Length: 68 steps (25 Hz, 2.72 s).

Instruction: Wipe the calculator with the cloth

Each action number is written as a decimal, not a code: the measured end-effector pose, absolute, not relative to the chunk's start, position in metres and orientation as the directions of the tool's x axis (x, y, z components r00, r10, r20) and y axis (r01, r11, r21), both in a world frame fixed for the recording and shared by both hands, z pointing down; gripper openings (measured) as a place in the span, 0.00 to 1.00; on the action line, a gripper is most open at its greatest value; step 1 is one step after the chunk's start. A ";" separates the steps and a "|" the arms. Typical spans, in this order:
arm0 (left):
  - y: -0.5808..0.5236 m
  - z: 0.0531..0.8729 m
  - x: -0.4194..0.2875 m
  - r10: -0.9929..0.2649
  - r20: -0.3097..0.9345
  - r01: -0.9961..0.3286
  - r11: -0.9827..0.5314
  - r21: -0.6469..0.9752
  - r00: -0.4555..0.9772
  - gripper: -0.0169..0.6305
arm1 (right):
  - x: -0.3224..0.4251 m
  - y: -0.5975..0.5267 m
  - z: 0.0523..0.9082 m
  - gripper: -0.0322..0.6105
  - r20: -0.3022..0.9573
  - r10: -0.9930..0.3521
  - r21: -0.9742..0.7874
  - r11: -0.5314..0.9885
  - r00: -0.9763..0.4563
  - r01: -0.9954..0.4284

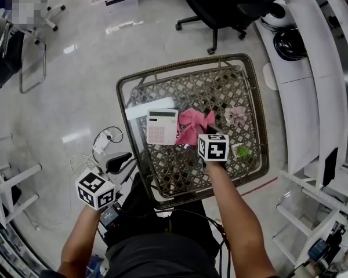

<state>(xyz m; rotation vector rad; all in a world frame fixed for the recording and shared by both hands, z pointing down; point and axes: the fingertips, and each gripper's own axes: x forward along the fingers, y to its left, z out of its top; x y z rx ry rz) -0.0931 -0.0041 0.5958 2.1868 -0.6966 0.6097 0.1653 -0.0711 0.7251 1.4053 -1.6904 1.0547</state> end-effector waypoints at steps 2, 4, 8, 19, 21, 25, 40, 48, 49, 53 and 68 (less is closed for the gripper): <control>-0.003 0.597 -0.093 -0.285 0.612 -0.643 -0.572 0.509 0.738 0.19 | 0.164 -0.068 0.729 0.17 0.891 -0.413 -0.162 0.097 -0.188 -0.982; -0.002 0.597 -0.093 -0.285 0.611 -0.643 -0.573 0.509 0.738 0.19 | 0.164 -0.065 0.731 0.17 0.896 -0.402 -0.163 0.100 -0.190 -0.982; -0.002 0.595 -0.093 -0.288 0.608 -0.641 -0.576 0.507 0.740 0.19 | 0.167 -0.064 0.729 0.17 0.898 -0.400 -0.160 0.085 -0.181 -0.983; 0.007 0.596 -0.099 -0.293 0.608 -0.644 -0.574 0.506 0.738 0.19 | 0.096 -0.051 0.717 0.17 0.856 -0.444 -0.130 0.313 -0.266 -0.941; 0.008 0.595 -0.101 -0.296 0.607 -0.646 -0.573 0.505 0.738 0.19 | 0.076 -0.044 0.719 0.17 0.852 -0.435 -0.114 0.390 -0.292 -0.914; 0.010 0.594 -0.106 -0.303 0.606 -0.649 -0.571 0.503 0.735 0.19 | 0.042 -0.031 0.722 0.17 0.860 -0.404 -0.040 0.557 -0.313 -0.829; 0.030 0.591 -0.124 -0.324 0.602 -0.660 -0.566 0.495 0.729 0.19 | -0.062 -0.019 0.726 0.17 0.876 -0.280 -0.006 0.807 -0.392 -0.590; 0.033 0.583 -0.135 -0.340 0.599 -0.667 -0.567 0.484 0.725 0.19 | -0.078 0.014 0.729 0.17 0.889 -0.173 -0.074 0.859 -0.424 -0.506; 0.032 0.581 -0.136 -0.344 0.597 -0.667 -0.569 0.481 0.724 0.19 | -0.078 0.019 0.729 0.18 0.891 -0.163 -0.080 0.862 -0.423 -0.501; 0.028 0.571 -0.136 -0.353 0.591 -0.665 -0.582 0.468 0.725 0.19 | -0.078 0.033 0.721 0.27 0.887 -0.158 -0.099 0.853 -0.435 -0.513; 0.002 0.518 -0.132 -0.415 0.550 -0.665 -0.628 0.403 0.725 0.19 | -0.010 0.063 0.633 0.28 0.796 -0.364 -0.150 0.655 -0.483 -0.741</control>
